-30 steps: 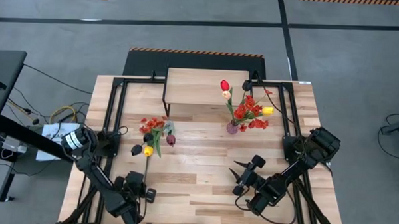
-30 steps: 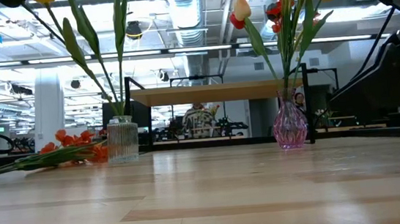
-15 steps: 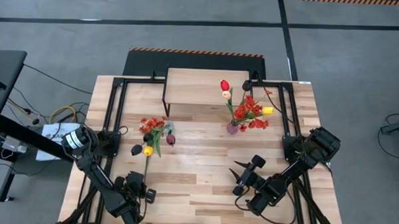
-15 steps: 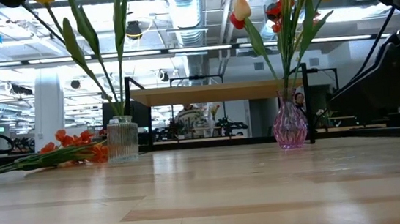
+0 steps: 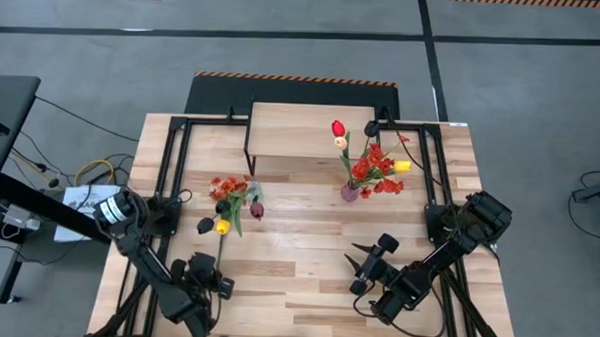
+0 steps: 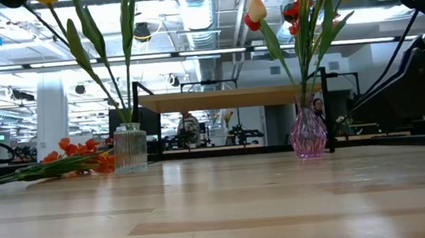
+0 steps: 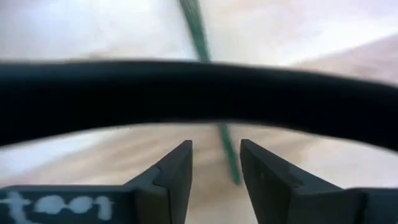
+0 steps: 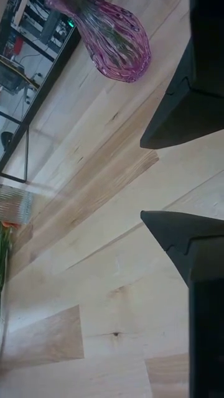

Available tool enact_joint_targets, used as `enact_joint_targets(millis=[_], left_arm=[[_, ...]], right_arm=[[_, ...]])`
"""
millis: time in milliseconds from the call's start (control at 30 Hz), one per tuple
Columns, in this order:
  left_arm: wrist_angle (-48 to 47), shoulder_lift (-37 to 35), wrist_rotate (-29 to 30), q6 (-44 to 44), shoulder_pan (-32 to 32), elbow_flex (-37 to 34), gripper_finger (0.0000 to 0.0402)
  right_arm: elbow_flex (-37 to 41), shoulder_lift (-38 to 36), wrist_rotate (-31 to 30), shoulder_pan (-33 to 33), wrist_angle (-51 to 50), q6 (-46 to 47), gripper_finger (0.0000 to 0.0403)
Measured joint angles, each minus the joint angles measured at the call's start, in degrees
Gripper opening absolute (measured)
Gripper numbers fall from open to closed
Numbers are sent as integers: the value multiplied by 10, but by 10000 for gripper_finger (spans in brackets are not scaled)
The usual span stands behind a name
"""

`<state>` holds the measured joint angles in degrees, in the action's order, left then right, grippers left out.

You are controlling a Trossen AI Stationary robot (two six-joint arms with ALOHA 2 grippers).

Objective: Pick and place flowers into a vace then onto a shelf
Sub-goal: Put the red flower into the transparent vase

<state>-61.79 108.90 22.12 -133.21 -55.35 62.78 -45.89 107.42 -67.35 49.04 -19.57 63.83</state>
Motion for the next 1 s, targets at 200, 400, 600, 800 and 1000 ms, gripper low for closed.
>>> enact_joint_targets(millis=[200,400,600,800,1000], left_arm=[[-14,0,-5,25,29,0,146],[57,-4,-4,82,53,-22,149],[75,-6,-19,69,55,-44,149],[67,-6,-42,61,54,-45,109],[62,-5,-48,73,53,-46,19]], right_arm=[[0,0,0,0,0,0,168],[0,0,0,0,0,0,168],[0,0,0,1,0,0,168],[0,0,0,1,0,0,164],[0,0,0,1,0,0,163]])
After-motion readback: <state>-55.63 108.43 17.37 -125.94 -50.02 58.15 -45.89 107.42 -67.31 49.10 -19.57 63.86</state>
